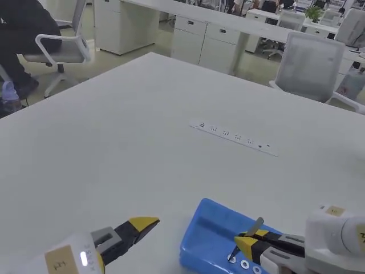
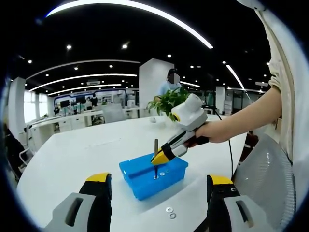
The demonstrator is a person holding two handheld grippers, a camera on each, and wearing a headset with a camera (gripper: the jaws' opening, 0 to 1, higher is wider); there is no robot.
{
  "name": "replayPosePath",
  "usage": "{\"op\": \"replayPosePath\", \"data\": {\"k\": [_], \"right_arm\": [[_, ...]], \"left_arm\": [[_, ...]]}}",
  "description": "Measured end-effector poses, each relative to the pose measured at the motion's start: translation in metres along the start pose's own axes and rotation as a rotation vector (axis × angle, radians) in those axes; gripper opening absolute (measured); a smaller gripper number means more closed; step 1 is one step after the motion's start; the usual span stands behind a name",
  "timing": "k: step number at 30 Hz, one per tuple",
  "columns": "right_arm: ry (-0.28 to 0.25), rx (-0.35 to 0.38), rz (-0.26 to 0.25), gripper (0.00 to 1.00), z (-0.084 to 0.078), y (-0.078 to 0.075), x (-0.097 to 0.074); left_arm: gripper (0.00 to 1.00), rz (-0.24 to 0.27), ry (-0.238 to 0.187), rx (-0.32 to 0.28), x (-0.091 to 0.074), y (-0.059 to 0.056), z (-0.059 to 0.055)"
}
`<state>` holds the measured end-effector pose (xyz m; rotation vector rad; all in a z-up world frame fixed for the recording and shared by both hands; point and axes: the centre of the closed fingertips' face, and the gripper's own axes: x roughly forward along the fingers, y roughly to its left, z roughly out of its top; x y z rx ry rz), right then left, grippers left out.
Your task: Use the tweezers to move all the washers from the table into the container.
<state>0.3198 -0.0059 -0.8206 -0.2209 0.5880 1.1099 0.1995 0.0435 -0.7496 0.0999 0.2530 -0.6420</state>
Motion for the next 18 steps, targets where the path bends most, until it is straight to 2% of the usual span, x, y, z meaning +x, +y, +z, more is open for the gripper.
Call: {"op": "replayPosePath", "data": {"k": [8, 18], "right_arm": [[-0.031, -0.003, 0.000, 0.03, 0.008, 0.001, -0.004], [-0.097, -0.025, 0.019, 0.03, 0.028, 0.017, -0.020]], "left_arm": [[0.82, 0.009, -0.010, -0.027, -0.001, 0.004, 0.001], [0.82, 0.012, -0.008, -0.031, -0.001, 0.005, 0.001]]}}
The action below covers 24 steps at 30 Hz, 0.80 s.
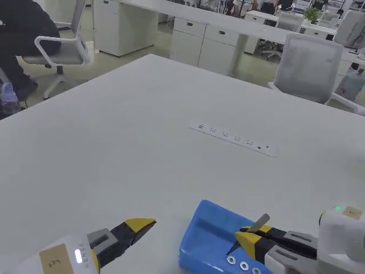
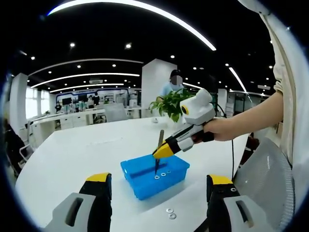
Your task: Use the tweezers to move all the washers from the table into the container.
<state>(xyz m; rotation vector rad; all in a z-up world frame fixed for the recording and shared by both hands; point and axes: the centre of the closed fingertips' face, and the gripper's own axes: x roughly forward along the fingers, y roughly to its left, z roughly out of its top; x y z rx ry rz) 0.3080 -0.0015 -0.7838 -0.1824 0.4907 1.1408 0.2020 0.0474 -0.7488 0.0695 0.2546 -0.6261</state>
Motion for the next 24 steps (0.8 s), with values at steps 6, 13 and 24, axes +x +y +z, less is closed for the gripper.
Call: {"op": "replayPosePath", "data": {"k": [6, 13, 24], "right_arm": [[-0.049, -0.010, 0.006, 0.03, 0.018, 0.008, -0.010], [-0.086, -0.022, 0.027, 0.03, 0.030, 0.022, -0.020], [-0.085, -0.030, 0.087, 0.03, 0.024, 0.048, -0.021]], "left_arm": [[0.82, 0.001, 0.000, 0.002, 0.000, 0.000, 0.000], [0.81, 0.003, 0.002, 0.005, 0.000, 0.000, 0.000], [0.81, -0.001, 0.004, 0.007, 0.000, -0.001, 0.000]]}}
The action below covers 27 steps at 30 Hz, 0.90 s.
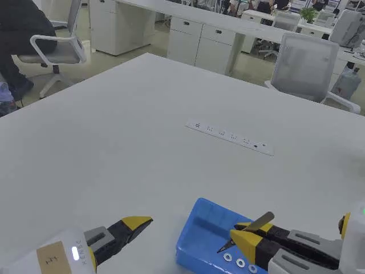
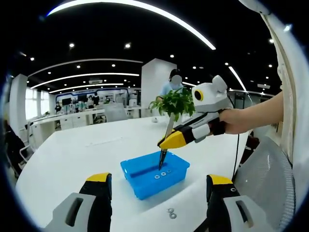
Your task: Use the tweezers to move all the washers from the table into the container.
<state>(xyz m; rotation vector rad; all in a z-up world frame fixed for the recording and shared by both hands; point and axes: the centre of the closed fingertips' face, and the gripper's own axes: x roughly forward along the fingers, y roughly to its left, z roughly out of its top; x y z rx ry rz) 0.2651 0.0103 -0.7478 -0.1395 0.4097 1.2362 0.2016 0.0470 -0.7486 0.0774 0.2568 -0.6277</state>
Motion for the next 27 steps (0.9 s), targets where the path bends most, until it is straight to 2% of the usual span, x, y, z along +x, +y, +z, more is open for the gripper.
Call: {"op": "replayPosePath", "data": {"k": [5, 12, 27], "right_arm": [[0.018, -0.007, 0.045, 0.03, -0.007, 0.015, 0.004], [0.038, 0.000, 0.079, 0.03, -0.017, 0.027, 0.010], [0.110, 0.002, 0.119, 0.03, -0.046, 0.042, 0.018]], "left_arm": [[0.81, 0.000, 0.003, 0.001, 0.000, 0.000, -0.001], [0.81, -0.001, 0.006, 0.004, 0.000, -0.001, -0.001], [0.80, -0.002, 0.015, 0.011, 0.001, -0.001, -0.003]]}}
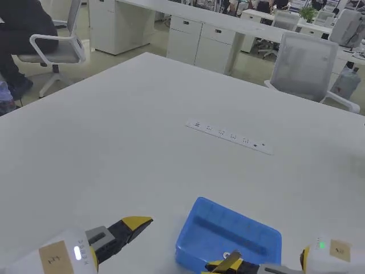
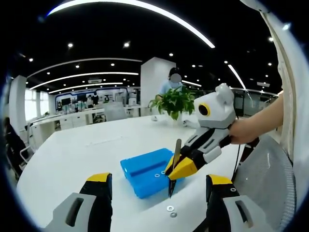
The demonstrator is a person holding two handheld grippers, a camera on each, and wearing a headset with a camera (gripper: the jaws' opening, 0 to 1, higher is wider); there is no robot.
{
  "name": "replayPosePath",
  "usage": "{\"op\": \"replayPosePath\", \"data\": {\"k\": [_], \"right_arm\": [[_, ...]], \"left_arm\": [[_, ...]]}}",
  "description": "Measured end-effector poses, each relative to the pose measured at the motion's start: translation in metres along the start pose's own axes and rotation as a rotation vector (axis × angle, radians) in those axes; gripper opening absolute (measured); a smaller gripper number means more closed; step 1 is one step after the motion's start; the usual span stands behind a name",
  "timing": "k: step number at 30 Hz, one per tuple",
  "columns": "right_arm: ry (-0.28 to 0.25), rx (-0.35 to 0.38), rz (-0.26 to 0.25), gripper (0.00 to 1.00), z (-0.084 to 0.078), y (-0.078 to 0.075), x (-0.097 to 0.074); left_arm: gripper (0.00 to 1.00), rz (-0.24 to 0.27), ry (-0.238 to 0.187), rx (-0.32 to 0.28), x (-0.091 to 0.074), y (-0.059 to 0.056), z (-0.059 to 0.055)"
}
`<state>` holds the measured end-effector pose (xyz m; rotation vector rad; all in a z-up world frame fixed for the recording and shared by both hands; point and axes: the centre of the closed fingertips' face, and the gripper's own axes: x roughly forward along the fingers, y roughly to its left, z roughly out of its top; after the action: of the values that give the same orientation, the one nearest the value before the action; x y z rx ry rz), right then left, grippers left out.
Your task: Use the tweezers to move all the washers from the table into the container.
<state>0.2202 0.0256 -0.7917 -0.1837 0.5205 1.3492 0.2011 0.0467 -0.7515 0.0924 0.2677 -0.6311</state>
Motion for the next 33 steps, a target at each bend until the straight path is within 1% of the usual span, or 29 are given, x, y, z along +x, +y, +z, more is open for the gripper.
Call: {"op": "replayPosePath", "data": {"k": [13, 19, 29, 33], "right_arm": [[0.075, -0.021, 0.047, 0.03, -0.021, 0.008, 0.013], [0.087, -0.029, 0.061, 0.03, -0.025, 0.010, 0.016], [0.116, -0.084, 0.092, 0.03, -0.028, 0.014, 0.020], [0.117, -0.091, 0.099, 0.03, -0.029, 0.015, 0.021]], "left_arm": [[0.80, 0.001, 0.002, 0.003, -0.001, 0.001, 0.000], [0.80, -0.001, 0.005, 0.002, -0.001, 0.000, -0.001], [0.80, -0.005, 0.009, 0.003, 0.000, -0.001, -0.002], [0.80, -0.007, 0.010, 0.003, 0.000, -0.001, -0.002]]}}
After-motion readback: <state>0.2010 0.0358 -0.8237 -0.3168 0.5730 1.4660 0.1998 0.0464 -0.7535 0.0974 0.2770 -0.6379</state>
